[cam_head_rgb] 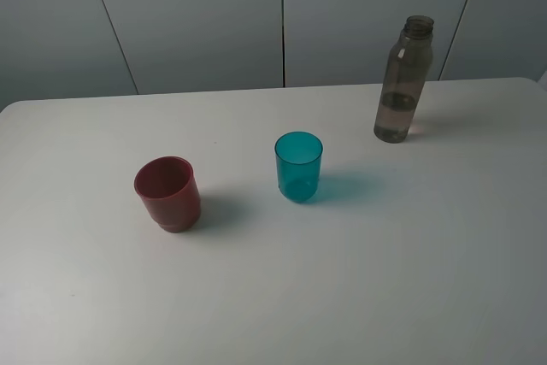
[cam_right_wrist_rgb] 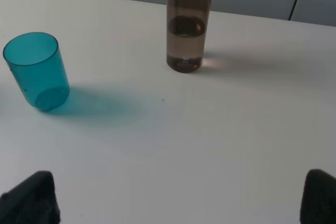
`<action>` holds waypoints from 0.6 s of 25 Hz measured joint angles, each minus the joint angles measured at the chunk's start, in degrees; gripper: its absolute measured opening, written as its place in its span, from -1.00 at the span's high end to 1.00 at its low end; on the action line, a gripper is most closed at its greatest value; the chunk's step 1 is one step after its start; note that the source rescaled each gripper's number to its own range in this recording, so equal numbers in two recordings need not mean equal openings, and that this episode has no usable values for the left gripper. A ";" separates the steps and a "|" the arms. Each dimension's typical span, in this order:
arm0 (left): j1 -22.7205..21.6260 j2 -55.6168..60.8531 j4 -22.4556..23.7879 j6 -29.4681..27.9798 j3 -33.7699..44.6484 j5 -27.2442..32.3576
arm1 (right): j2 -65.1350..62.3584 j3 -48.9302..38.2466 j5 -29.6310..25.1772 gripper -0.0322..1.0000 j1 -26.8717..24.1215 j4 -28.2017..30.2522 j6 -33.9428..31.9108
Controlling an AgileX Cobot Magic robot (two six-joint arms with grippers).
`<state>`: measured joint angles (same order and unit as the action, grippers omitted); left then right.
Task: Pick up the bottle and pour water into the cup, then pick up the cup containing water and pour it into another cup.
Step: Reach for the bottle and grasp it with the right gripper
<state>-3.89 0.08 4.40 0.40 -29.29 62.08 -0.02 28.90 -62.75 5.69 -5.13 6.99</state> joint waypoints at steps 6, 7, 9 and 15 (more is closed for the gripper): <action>0.00 0.00 0.00 0.00 0.00 0.00 | 0.00 0.00 0.00 -1.00 0.00 0.00 0.00; 0.00 0.00 0.00 0.00 0.00 0.00 | 0.00 0.00 0.00 -1.00 0.00 0.00 0.00; 0.00 0.00 0.00 0.00 0.00 0.00 | 0.00 0.00 0.00 -1.00 0.00 0.00 0.00; 0.00 0.00 0.00 0.00 0.00 0.00 | 0.00 0.00 0.00 -1.00 0.00 0.00 0.00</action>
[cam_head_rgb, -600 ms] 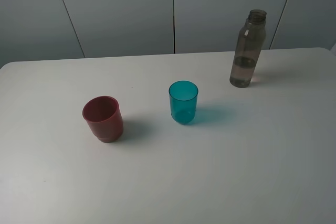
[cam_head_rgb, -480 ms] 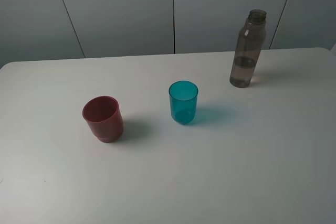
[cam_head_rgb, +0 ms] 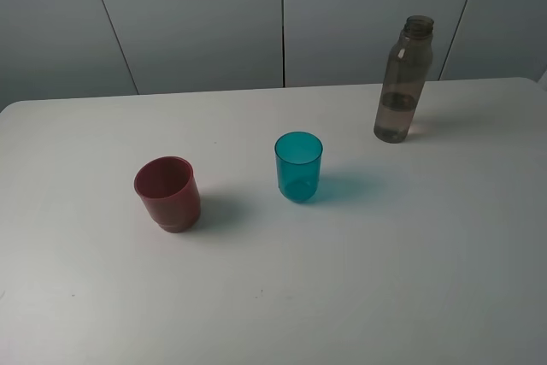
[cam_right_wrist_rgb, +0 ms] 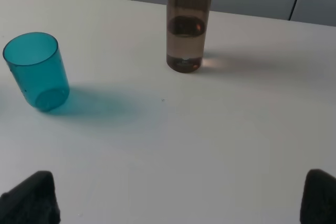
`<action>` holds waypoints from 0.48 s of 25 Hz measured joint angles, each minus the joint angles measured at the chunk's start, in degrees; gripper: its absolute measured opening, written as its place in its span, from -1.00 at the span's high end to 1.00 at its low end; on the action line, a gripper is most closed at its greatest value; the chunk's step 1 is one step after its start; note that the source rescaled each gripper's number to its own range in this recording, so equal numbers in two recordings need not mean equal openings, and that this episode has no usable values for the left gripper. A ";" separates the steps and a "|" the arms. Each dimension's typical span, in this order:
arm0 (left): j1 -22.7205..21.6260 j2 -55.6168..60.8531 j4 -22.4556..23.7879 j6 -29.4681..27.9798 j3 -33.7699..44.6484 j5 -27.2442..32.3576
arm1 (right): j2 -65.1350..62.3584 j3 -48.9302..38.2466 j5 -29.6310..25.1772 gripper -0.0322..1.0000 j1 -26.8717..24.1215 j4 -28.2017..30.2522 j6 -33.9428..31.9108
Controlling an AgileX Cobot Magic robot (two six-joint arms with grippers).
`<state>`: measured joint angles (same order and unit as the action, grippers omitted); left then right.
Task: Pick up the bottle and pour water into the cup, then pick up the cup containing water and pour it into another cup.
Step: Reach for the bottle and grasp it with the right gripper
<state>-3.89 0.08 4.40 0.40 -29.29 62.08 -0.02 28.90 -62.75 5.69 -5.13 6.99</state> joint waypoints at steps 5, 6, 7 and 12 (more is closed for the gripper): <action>0.00 0.00 0.00 -0.40 0.00 0.00 | 0.00 0.00 0.00 -1.00 0.00 0.00 0.00; 0.00 0.00 0.00 -0.40 0.00 0.00 | 0.00 0.00 0.00 -1.00 0.00 0.00 0.00; 0.00 0.00 0.00 -0.40 0.00 0.00 | 0.00 0.00 0.00 -1.00 0.00 0.00 0.00; 0.00 0.00 0.00 -0.40 0.00 0.00 | 0.00 0.00 0.00 -1.00 0.00 0.00 0.00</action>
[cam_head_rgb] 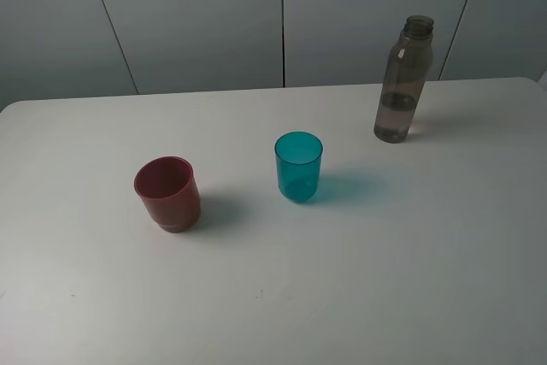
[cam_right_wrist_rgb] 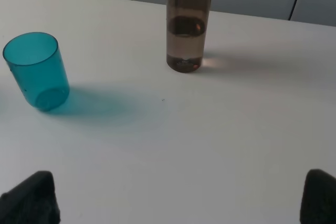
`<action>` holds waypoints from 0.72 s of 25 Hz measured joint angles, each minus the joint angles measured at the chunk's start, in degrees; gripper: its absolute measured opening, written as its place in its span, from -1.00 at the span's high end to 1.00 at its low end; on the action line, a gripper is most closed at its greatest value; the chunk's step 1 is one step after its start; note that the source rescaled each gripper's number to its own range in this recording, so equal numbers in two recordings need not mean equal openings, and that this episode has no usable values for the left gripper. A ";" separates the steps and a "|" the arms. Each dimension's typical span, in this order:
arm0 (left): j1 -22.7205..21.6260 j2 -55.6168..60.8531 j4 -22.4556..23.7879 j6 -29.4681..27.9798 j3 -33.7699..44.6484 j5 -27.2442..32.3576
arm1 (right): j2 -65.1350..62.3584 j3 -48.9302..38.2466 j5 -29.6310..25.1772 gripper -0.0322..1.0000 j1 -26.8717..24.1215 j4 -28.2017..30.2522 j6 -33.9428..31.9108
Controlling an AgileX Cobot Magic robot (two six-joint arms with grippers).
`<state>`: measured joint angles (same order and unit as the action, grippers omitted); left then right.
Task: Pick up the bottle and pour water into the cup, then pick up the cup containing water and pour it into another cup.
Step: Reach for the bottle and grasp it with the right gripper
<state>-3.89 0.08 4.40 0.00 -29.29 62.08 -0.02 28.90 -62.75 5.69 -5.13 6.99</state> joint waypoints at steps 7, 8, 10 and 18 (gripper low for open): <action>0.00 0.00 0.00 0.00 0.00 0.00 | 0.00 0.00 0.00 -1.00 0.00 0.00 0.00; 0.00 0.00 0.00 0.00 0.00 0.00 | 0.00 0.00 0.00 -1.00 0.00 0.00 0.00; 0.00 0.00 0.00 0.00 0.00 0.00 | 0.00 0.00 0.00 -1.00 0.00 0.00 0.00; 0.00 0.00 0.00 0.00 0.00 0.00 | 0.00 0.00 0.00 -1.00 0.00 0.00 0.00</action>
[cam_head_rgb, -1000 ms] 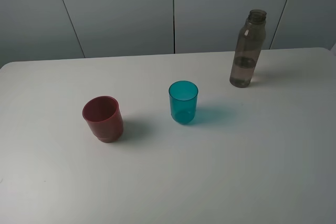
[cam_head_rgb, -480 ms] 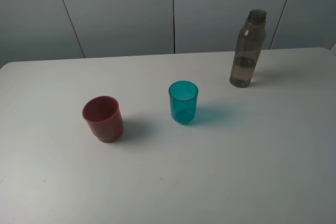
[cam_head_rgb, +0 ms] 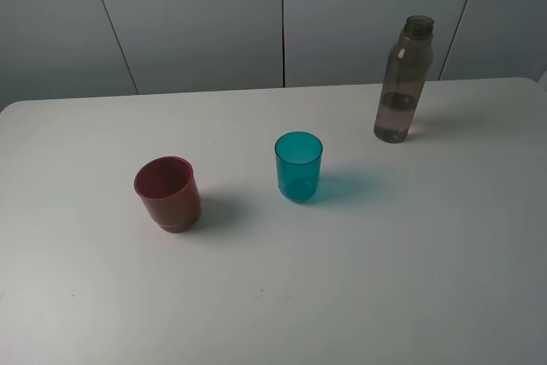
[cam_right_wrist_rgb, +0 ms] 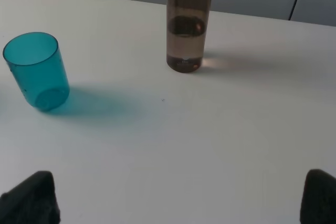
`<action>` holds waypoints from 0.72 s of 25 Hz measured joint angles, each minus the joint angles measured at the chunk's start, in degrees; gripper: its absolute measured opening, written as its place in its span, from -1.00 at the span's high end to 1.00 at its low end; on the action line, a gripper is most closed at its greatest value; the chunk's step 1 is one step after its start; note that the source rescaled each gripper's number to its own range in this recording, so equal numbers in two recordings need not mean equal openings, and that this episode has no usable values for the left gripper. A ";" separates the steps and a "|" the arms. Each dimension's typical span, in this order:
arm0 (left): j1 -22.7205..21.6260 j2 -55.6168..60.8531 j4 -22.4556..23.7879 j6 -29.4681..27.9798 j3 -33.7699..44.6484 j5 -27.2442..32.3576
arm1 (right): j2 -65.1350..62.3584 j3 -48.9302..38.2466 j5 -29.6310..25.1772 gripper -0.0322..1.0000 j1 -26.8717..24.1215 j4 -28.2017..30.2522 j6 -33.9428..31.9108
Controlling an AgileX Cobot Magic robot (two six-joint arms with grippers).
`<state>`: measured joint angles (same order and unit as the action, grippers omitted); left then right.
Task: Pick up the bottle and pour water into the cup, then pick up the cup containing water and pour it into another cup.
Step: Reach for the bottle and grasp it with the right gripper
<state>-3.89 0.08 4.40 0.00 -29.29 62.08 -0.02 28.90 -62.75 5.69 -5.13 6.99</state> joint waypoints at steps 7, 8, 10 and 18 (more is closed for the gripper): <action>0.00 0.00 0.00 0.00 0.00 0.00 | 0.00 0.00 0.00 -1.00 0.00 -0.13 -0.10; 0.00 0.00 0.00 0.00 0.00 0.00 | 0.00 0.00 0.00 -1.00 0.00 -0.13 -0.26; 0.00 0.00 0.00 0.00 0.00 0.00 | 0.00 0.00 0.00 -1.00 0.00 -0.13 -0.51; 0.00 0.00 0.00 0.00 0.00 0.00 | 1.31 1.83 1.51 -1.00 0.00 -0.02 -0.96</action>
<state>-3.89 0.08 4.40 0.00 -29.29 62.08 1.29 30.73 -61.23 5.69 -5.15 6.03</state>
